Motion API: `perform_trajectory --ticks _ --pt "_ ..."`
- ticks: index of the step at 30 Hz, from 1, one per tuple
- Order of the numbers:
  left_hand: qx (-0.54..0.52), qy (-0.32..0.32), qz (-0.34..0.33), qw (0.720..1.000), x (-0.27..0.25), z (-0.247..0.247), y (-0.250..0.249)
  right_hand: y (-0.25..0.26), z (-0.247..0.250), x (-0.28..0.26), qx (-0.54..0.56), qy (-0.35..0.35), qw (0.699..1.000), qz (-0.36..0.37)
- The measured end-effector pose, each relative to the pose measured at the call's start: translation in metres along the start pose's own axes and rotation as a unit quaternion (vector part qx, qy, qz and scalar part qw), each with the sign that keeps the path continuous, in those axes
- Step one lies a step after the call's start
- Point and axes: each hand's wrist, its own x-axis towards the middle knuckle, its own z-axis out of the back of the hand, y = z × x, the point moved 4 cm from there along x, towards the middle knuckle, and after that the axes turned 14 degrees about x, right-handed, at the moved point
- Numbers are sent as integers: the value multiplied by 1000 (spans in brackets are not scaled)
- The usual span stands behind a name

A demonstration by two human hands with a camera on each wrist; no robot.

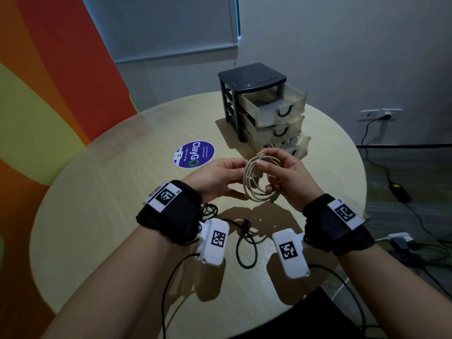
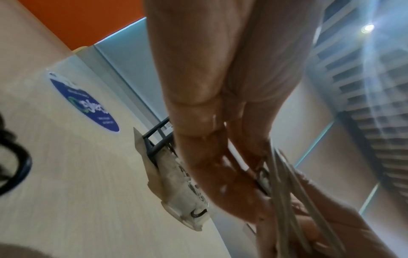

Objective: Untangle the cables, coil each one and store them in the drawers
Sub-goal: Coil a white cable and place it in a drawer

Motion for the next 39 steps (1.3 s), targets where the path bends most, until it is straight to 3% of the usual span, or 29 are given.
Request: perform_trajectory --ticks 8,13,24,26,31,35,39 --pt "-141 -7 -53 989 1 -6 7 3 -10 0 58 24 997 -55" --pt "-109 8 -73 991 -1 -8 -2 8 -11 -1 51 36 996 -65" --pt "-80 -33 -62 994 3 -9 -4 18 -10 -4 144 16 984 -105" --pt "-78 -49 -54 994 4 -10 -6 18 -9 -5 117 25 988 -99" --pt "-49 -57 -46 996 5 -9 -11 21 -12 -2 -73 62 995 -36" --pt "-59 -73 -27 995 3 -10 -9 22 -16 -2 -109 47 993 6" --pt "-45 -94 -13 994 3 -11 -10 18 -12 -2 -73 22 997 -10"
